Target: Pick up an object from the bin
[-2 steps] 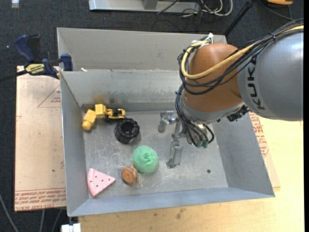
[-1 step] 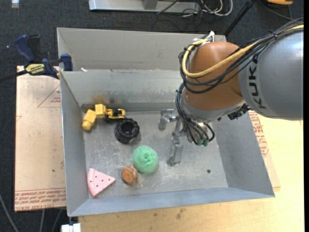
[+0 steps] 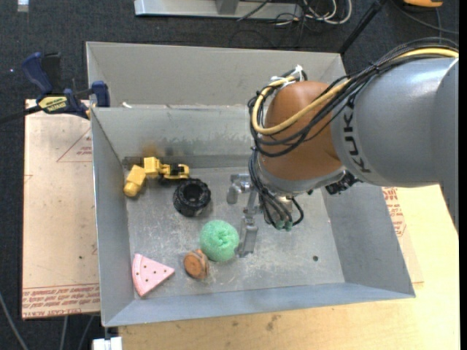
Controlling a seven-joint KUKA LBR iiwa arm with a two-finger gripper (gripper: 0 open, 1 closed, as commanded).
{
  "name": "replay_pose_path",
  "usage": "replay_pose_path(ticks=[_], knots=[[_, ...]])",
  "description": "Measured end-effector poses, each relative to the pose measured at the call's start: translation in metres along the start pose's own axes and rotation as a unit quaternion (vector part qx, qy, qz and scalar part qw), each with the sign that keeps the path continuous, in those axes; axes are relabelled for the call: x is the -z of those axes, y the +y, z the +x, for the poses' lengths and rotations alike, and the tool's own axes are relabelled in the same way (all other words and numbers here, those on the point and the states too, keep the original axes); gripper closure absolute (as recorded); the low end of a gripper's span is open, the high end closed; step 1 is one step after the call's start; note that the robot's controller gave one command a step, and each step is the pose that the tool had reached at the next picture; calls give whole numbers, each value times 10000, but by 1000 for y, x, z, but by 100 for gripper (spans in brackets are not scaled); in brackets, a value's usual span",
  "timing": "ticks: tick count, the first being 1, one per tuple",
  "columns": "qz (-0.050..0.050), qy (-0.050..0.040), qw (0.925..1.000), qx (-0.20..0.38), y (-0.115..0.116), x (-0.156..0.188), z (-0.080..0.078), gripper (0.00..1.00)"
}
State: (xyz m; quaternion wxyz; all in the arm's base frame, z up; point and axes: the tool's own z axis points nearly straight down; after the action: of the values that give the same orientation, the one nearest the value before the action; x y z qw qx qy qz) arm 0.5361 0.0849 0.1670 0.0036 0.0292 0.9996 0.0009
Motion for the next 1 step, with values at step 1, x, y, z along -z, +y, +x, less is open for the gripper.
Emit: replay_pose_path(ticks=[1], knots=[[2,28,10000,-28,42,-57,6,0]])
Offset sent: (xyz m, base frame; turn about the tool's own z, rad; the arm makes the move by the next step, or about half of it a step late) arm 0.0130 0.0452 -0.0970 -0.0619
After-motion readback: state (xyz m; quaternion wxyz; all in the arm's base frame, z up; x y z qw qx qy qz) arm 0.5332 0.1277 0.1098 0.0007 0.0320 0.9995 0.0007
